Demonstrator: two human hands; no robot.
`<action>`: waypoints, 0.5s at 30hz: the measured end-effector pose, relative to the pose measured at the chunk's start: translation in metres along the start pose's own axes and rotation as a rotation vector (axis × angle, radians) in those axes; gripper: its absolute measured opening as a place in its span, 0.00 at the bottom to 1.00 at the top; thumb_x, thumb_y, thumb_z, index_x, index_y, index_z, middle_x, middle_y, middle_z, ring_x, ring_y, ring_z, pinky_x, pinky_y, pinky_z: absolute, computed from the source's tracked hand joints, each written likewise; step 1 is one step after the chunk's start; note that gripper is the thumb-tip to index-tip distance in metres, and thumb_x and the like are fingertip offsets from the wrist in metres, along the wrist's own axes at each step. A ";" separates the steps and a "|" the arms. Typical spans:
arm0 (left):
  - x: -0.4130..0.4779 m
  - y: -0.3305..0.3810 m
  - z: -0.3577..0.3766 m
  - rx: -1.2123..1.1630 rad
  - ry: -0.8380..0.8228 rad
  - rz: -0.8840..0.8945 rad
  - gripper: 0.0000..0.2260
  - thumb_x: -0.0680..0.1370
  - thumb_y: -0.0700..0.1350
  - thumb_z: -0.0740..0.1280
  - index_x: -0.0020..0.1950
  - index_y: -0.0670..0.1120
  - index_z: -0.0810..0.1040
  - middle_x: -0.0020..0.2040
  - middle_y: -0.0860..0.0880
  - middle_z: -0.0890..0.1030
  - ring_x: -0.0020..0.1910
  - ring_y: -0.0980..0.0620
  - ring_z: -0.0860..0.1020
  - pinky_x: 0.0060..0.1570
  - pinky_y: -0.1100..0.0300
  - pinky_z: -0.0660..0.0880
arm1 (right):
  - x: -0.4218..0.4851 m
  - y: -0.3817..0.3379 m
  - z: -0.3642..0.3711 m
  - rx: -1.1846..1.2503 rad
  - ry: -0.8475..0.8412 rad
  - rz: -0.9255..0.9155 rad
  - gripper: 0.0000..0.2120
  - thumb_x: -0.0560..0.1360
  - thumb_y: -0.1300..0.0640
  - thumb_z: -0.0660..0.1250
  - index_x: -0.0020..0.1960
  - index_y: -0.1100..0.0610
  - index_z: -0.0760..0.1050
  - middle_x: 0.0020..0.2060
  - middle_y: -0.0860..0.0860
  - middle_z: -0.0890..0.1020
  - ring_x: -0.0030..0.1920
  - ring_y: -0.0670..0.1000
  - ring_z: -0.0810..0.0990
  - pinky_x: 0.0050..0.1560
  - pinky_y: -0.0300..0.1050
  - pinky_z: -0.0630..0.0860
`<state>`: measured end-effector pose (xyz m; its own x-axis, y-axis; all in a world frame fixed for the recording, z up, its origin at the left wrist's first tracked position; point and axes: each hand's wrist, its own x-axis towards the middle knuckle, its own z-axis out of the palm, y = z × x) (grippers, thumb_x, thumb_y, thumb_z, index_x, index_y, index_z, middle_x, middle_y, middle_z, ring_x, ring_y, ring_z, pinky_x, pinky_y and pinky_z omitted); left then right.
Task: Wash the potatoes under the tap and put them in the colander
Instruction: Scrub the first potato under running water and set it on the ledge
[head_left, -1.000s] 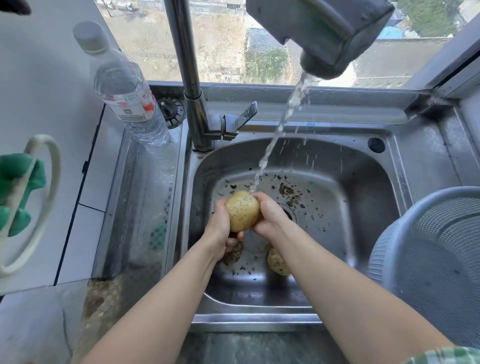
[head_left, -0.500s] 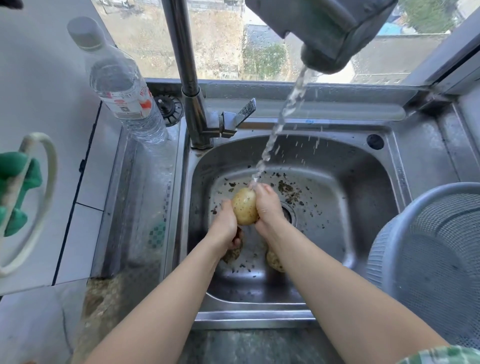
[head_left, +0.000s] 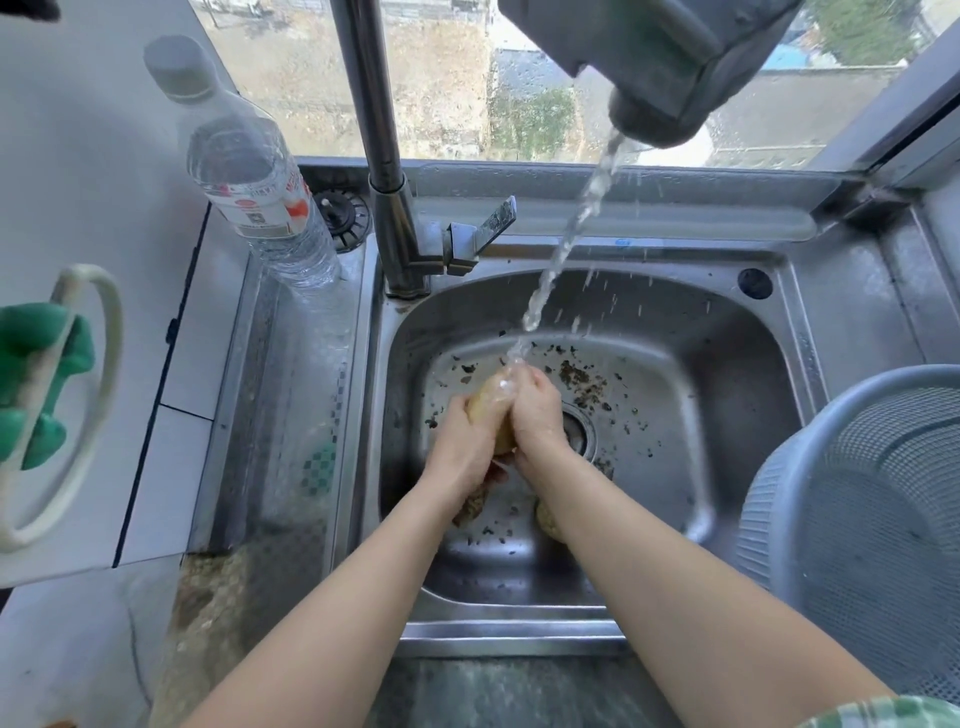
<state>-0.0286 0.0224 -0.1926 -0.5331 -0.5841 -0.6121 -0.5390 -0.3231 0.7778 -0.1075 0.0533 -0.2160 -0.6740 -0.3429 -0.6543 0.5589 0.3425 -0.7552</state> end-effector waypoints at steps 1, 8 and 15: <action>-0.001 0.001 0.000 -0.033 -0.017 0.008 0.20 0.79 0.63 0.60 0.56 0.50 0.80 0.48 0.44 0.86 0.42 0.48 0.85 0.38 0.57 0.81 | 0.000 -0.001 0.000 -0.005 0.011 -0.007 0.14 0.81 0.51 0.57 0.43 0.52 0.78 0.43 0.55 0.83 0.48 0.58 0.82 0.52 0.54 0.80; -0.011 0.003 -0.010 -0.100 0.069 -0.088 0.23 0.76 0.58 0.68 0.66 0.47 0.74 0.55 0.44 0.81 0.48 0.49 0.81 0.53 0.47 0.79 | 0.008 0.002 -0.013 -0.016 0.021 0.053 0.15 0.83 0.60 0.54 0.65 0.61 0.74 0.59 0.59 0.79 0.58 0.57 0.79 0.55 0.51 0.79; -0.028 0.010 -0.038 0.382 0.512 0.204 0.32 0.67 0.57 0.76 0.68 0.58 0.68 0.59 0.49 0.75 0.57 0.48 0.76 0.56 0.52 0.75 | -0.007 0.001 0.011 -0.105 -0.254 0.267 0.12 0.81 0.61 0.56 0.61 0.63 0.74 0.46 0.59 0.83 0.41 0.54 0.83 0.38 0.42 0.80</action>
<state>0.0055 0.0071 -0.1621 -0.3231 -0.9155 -0.2397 -0.7032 0.0627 0.7082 -0.0971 0.0460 -0.2122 -0.3632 -0.4307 -0.8262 0.6370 0.5323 -0.5576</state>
